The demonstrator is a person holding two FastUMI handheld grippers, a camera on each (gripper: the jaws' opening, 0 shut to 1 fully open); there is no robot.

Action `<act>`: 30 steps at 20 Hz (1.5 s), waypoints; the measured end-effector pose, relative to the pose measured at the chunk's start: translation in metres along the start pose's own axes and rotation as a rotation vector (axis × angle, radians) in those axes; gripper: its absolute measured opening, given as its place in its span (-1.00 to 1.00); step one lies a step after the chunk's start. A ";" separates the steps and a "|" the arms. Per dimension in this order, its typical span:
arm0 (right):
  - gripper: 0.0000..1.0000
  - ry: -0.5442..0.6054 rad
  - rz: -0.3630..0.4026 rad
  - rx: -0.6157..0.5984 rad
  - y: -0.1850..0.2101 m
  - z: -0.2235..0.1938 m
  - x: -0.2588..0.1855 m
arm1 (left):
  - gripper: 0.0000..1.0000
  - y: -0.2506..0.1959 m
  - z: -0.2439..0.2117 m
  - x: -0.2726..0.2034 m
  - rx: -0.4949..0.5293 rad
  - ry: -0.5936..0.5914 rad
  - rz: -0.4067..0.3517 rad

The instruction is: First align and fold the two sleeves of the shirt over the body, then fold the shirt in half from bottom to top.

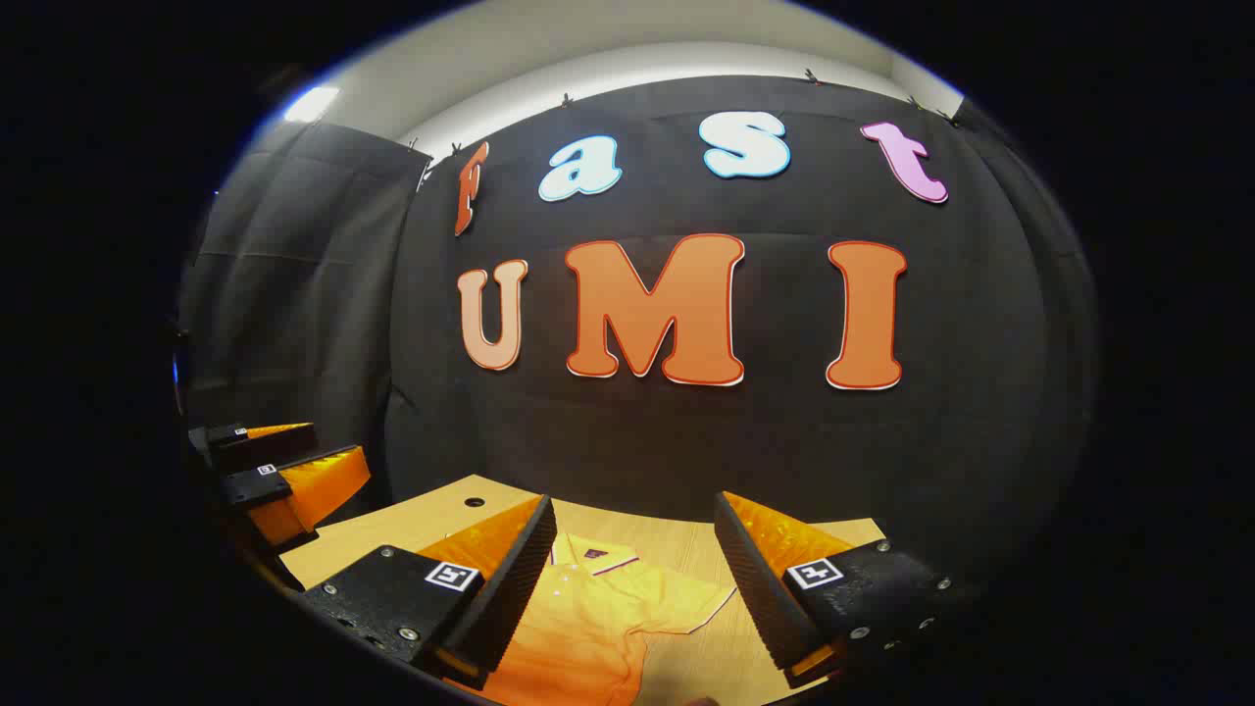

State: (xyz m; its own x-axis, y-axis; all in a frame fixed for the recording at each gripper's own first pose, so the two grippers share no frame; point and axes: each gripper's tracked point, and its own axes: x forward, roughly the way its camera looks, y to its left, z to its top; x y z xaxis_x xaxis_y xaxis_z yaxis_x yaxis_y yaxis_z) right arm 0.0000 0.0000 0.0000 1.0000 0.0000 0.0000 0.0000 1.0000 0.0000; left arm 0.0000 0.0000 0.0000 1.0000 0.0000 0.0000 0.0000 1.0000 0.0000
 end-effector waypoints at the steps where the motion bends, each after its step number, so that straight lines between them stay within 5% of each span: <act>1: 0.96 0.000 0.005 0.005 0.005 0.000 0.002 | 1.00 0.001 -0.001 0.005 0.007 -0.005 -0.011; 8: 0.96 0.023 -0.041 0.000 0.014 -0.001 0.015 | 1.00 0.016 -0.021 0.038 0.015 0.058 -0.078; 18: 0.96 0.077 -0.117 -0.021 0.016 -0.018 0.042 | 1.00 0.051 -0.002 0.065 0.057 -0.010 -0.108; 25: 0.96 0.251 -0.201 -0.005 -0.030 -0.079 0.087 | 0.97 0.056 0.013 0.060 0.101 -0.073 -0.096; 30: 0.96 0.443 -0.224 0.076 -0.052 -0.135 0.112 | 0.98 0.079 0.012 0.050 0.107 -0.072 -0.007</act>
State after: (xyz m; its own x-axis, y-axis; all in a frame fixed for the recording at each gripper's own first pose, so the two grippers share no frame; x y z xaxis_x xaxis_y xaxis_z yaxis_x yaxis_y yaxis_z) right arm 0.1119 -0.0521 -0.1351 0.8797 -0.1978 -0.4325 0.2308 0.9727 0.0246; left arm 0.0504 0.0790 0.0118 0.9974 -0.0109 0.0718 0.0032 0.9942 0.1074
